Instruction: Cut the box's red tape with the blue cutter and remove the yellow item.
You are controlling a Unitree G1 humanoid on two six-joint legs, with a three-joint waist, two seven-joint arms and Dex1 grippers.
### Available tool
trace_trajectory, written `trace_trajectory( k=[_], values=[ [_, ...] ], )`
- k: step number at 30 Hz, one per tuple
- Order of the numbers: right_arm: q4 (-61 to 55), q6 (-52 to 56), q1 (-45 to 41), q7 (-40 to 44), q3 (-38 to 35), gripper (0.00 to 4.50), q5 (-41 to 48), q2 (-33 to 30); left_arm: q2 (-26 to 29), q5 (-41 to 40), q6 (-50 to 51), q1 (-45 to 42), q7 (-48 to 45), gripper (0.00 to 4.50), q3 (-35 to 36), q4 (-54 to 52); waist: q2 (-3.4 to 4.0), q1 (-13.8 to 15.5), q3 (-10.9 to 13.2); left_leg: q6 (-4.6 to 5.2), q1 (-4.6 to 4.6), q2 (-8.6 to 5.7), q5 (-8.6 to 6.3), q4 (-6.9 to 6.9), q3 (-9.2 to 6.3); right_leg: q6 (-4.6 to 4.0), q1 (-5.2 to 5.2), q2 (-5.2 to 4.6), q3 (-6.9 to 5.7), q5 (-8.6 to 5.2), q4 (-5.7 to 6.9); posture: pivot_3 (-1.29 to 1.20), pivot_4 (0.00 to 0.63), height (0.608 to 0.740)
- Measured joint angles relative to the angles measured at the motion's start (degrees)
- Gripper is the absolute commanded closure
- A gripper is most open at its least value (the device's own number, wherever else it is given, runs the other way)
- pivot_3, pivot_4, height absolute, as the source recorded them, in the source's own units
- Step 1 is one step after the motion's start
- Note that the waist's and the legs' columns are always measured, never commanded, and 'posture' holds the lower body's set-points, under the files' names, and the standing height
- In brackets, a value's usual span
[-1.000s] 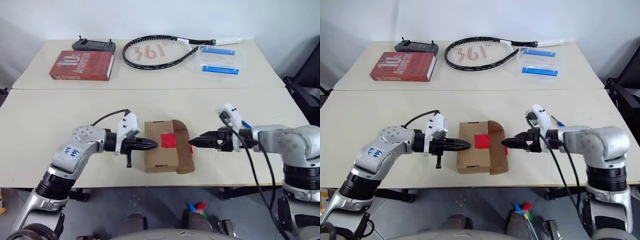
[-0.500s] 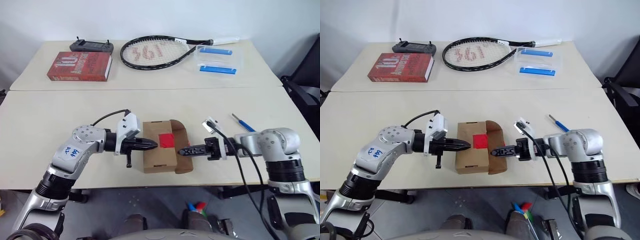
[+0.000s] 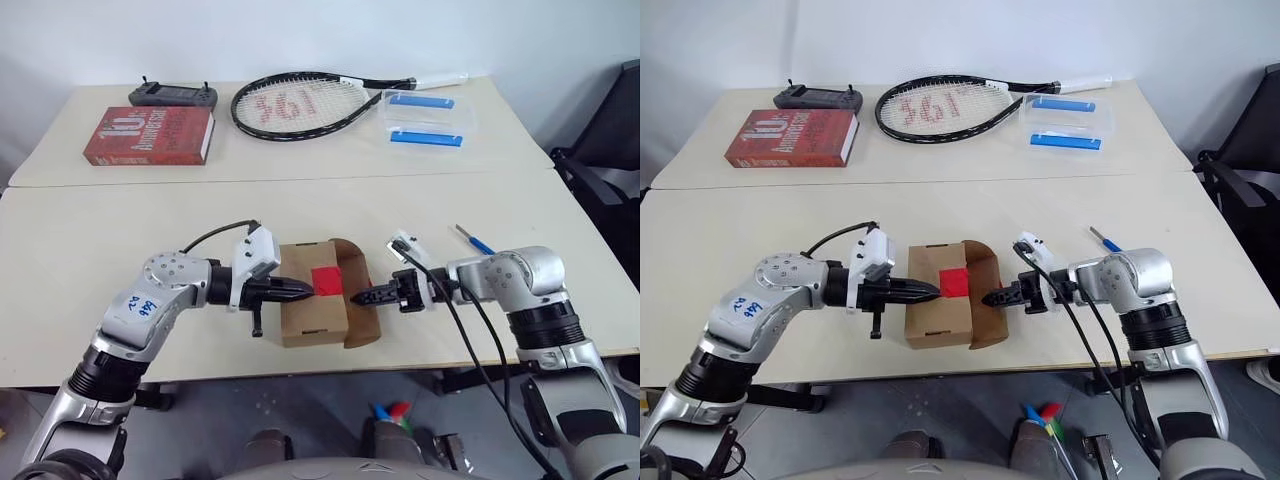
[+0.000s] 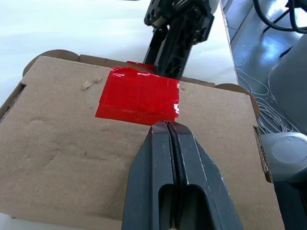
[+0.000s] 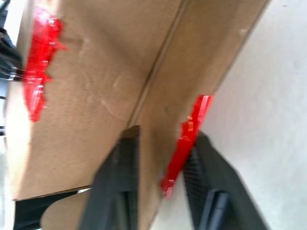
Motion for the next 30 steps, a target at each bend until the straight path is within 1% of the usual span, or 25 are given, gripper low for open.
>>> trace_trajectory(
  k=[12,15,17,23,27,30],
  values=[
    [1.1,-0.4,-1.2,0.5,1.1,3.41,-1.8,2.7,0.0,0.0,0.5,0.2,0.0,4.5,0.0,-0.4,0.02,-0.2,0.0,-0.01,0.04,0.02,0.0,-0.06,0.01,-0.02,0.0,0.01,0.01,-0.01,0.0,0.0,0.15,0.74],
    [1.0,-0.4,-1.2,0.6,1.1,3.93,-2.3,2.8,-0.1,0.0,0.5,0.2,0.1,4.5,0.0,-0.4,0.02,-0.2,0.0,-0.01,0.04,0.02,0.0,-0.08,0.01,-0.02,0.0,0.01,0.0,-0.01,-0.01,0.0,0.15,0.74],
    [0.9,-0.4,-0.9,0.8,1.2,4.46,-2.3,2.8,-0.2,0.0,0.4,0.2,0.1,4.5,0.0,-0.4,0.02,-0.1,0.0,-0.01,0.04,0.02,0.0,-0.12,0.01,-0.02,0.0,0.01,0.0,-0.01,-0.03,0.0,0.15,0.74],
    [-0.5,0.7,-0.7,0.7,1.0,4.46,-2.4,2.3,-1.1,0.0,-0.5,0.4,0.3,4.5,0.0,-0.1,0.0,0.0,0.0,-0.01,0.04,0.01,0.0,-0.18,0.02,-0.02,0.0,0.01,0.0,-0.01,-0.08,0.0,0.15,0.74],
    [-0.5,3.2,-2.3,0.4,1.4,4.46,-2.4,0.9,-5.2,0.1,-3.8,0.1,0.1,4.5,-0.2,2.4,0.01,0.4,0.0,-0.01,-0.02,-0.01,0.0,-0.19,0.01,-0.02,-0.01,-0.01,-0.03,-0.01,-0.16,0.0,0.15,0.74],
    [-0.5,6.8,-4.6,0.5,2.4,4.46,-2.3,-2.1,-9.3,0.4,-6.9,0.2,0.7,4.5,-1.0,4.4,0.06,1.2,0.0,0.01,-0.12,-0.07,-0.01,-0.17,-0.03,-0.01,-0.03,-0.04,-0.08,0.0,-0.23,0.0,0.15,0.74]
  ],
)
